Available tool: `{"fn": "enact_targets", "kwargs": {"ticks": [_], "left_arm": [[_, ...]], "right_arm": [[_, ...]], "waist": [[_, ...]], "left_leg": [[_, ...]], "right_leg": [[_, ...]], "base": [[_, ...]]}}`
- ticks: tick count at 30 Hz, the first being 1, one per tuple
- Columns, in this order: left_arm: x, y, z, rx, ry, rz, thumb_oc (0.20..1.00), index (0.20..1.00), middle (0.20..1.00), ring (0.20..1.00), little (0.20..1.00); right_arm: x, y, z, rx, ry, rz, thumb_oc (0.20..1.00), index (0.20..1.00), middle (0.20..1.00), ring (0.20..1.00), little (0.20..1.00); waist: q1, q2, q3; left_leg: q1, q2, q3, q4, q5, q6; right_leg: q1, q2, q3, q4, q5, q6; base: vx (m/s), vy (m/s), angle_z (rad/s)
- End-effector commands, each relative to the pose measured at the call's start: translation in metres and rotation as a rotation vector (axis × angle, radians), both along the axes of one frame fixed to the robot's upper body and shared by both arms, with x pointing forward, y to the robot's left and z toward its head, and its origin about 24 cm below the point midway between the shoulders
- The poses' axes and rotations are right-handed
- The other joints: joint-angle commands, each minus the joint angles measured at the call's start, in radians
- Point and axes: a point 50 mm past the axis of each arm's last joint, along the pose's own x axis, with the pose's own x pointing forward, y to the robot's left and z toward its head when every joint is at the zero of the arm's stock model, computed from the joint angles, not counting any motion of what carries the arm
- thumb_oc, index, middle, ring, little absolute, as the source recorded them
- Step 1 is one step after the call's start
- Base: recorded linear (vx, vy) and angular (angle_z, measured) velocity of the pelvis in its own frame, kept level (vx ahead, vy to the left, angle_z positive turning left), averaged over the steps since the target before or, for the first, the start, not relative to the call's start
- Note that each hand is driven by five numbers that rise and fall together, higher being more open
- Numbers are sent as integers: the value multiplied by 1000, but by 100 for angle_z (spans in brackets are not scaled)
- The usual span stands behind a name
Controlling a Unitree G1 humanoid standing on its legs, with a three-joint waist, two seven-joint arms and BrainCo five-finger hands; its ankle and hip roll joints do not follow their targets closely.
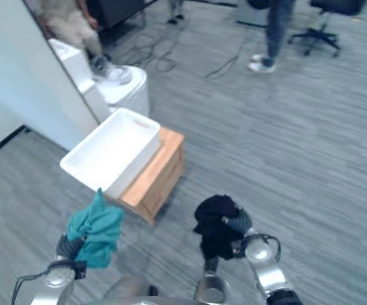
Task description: Tidy up the quilt and then pick up the clothes from the bed and put them into the laundry hamper.
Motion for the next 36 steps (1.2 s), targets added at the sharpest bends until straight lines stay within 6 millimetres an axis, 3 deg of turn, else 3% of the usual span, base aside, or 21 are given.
{"fn": "enact_targets", "kwargs": {"ticks": [1, 2, 3, 4, 5, 6, 8, 16, 17, 19, 20, 21, 22, 23, 27, 29, 31, 32, 34, 35, 36], "left_arm": [[33, 14, 38, 49, -214, -28, 200, 200, 200, 200, 200], [31, 12, 37, 40, -212, -33, 200, 200, 200, 200, 200], [29, 11, 36, 36, -203, -37, 200, 200, 200, 200, 200], [29, 9, 34, 30, -192, -54, 200, 200, 200, 200, 200], [29, 9, 34, 30, -192, -54, 200, 200, 200, 200, 200], [31, 6, 34, 12, -192, -70, 200, 200, 200, 200, 200], [29, 6, 31, 4, -169, -88, 200, 200, 200, 200, 200], [29, 6, 31, 5, -169, -88, 200, 200, 200, 200, 200], [37, 23, 44, 90, -184, -107, 200, 200, 200, 200, 200], [43, 22, 47, 102, -194, -131, 200, 200, 200, 200, 200], [44, 23, 44, 110, -181, -138, 200, 200, 200, 200, 200], [45, 23, 44, 110, -182, -138, 200, 200, 200, 200, 200], [44, 26, 44, 120, -176, -141, 200, 200, 200, 200, 200], [41, 28, 42, 132, -166, -135, 200, 200, 200, 200, 200], [31, 31, 38, 111, -157, -101, 200, 200, 200, 200, 200], [31, 25, 39, 71, -176, -108, 200, 200, 200, 200, 200], [34, 18, 40, 48, -188, -137, 200, 200, 200, 200, 200], [36, 15, 41, 37, -194, -156, 200, 200, 200, 200, 200], [36, 14, 41, 36, -194, -156, 200, 200, 200, 200, 200], [38, 6, 42, 0, -199, -199, 200, 200, 200, 200, 200], [37, 6, 42, -1, -200, -196, 200, 200, 200, 200, 200]], "right_arm": [[43, 8, 55, -6, -267, 83, 200, 200, 200, 200, 200], [44, 8, 57, -12, -272, 87, 200, 200, 200, 200, 200], [46, 7, 58, -15, -276, 91, 200, 200, 200, 200, 200], [45, 6, 58, -15, -272, 93, 200, 200, 200, 200, 200], [45, 6, 58, -15, -272, 93, 200, 200, 200, 200, 200], [45, 5, 58, -24, -272, 102, 200, 200, 200, 200, 200], [41, 4, 53, -34, -251, 102, 200, 200, 200, 200, 200], [41, 4, 53, -33, -251, 102, 200, 200, 200, 200, 200], [46, 4, 75, -37, -358, 84, 200, 200, 200, 200, 200], [46, -4, 88, -72, -409, 75, 200, 200, 200, 200, 200], [45, -11, 94, -92, -437, 65, 200, 200, 200, 200, 200], [45, -11, 95, -93, -438, 64, 200, 200, 200, 200, 200], [47, -20, 117, -142, -529, 56, 200, 200, 200, 200, 200], [49, -21, 130, -155, -581, 63, 200, 200, 200, 200, 200], [67, -12, 189, -226, -784, 172, 200, 200, 200, 200, 200], [78, -1, 220, -244, -873, 250, 200, 200, 200, 200, 200], [84, 4, 234, -270, -900, 283, 200, 200, 200, 200, 200], [86, 2, 238, -288, -904, 285, 200, 200, 200, 200, 200], [86, 2, 239, -288, -905, 286, 200, 200, 200, 200, 200], [100, 6, 250, -329, -902, 301, 200, 200, 200, 200, 200], [101, 7, 251, -329, -903, 304, 200, 200, 200, 200, 200]], "waist": [[31, 3, 28], [43, 0, 19], [52, 3, 7], [54, 13, -6], [54, 13, -6], [69, 6, -23], [79, -18, -35], [78, -19, -36], [24, -30, 9], [0, -38, 10], [-13, -44, 7], [-13, -43, 6], [-17, -42, -2], [-18, -39, -6], [-5, -16, -16], [5, -1, -7], [7, 7, -2], [0, 10, -1], [-3, 12, 0], [2, 26, -3], [0, 28, -2]], "left_leg": [[-78, 19, 108, -151, 71, 11], [-87, 14, 139, -216, 70, 27], [-79, 38, 200, -307, 86, 40], [-66, 78, 289, -403, 126, 37], [-66, 78, 289, -403, 126, 37], [-50, 125, 370, -469, 150, 31], [-8, 72, 333, -511, 141, 57], [-8, 70, 332, -513, 142, 58], [165, 69, 205, -672, 118, 83], [163, 75, 140, -667, 116, 60], [170, 68, 97, -669, 109, 55], [167, 68, 96, -669, 111, 54], [165, 54, 46, -648, 91, 55], [168, 48, 32, -638, 80, 53], [164, 49, 21, -579, 58, 27], [149, 74, 16, -581, 90, -7], [132, 96, 39, -568, 114, -12], [125, 114, 90, -557, 113, -9], [123, 115, 87, -553, 111, -10], [118, 152, 153, -548, 141, -18], [121, 153, 154, -551, 142, -19]], "right_leg": [[133, -32, -57, -7, -163, 112], [150, -25, -71, -7, -178, 113], [164, -14, -93, -7, -197, 117], [195, 5, -126, -7, -226, 121], [195, 5, -126, -7, -226, 121], [259, 17, -191, -6, -262, 120], [263, -10, -228, 94, -240, 136], [262, -12, -229, 95, -241, 137], [4, -194, -165, 398, -90, 189], [-10, -111, -56, 250, -135, 190], [-9, -70, 30, 198, -162, 184], [-9, -69, 28, 194, -158, 183], [5, -58, 96, 165, -154, 180], [15, -56, 104, 152, -154, 172], [57, -40, 62, 96, -160, 155], [67, -31, 23, 87, -166, 141], [78, -31, -14, 86, -178, 134], [82, -37, -49, 88, -185, 128], [84, -36, -52, 88, -186, 128], [105, -31, -89, 80, -196, 123], [107, -30, -89, 79, -195, 123]], "base": [[225, -37, 18], [327, -52, 32], [322, -44, 46], [232, -16, 46], [389, -59, 87], [422, -35, 106], [388, 11, 115], [106, -25, 23], [848, -359, 9], [602, -356, 162], [195, -160, 249], [312, -241, 230], [269, -216, 218], [355, -277, 201], [176, -187, 68], [43, -140, 17], [-22, -99, 18], [-43, -49, 32], [-12, -8, 52], [9, 4, 43], [33, 11, 27]]}}
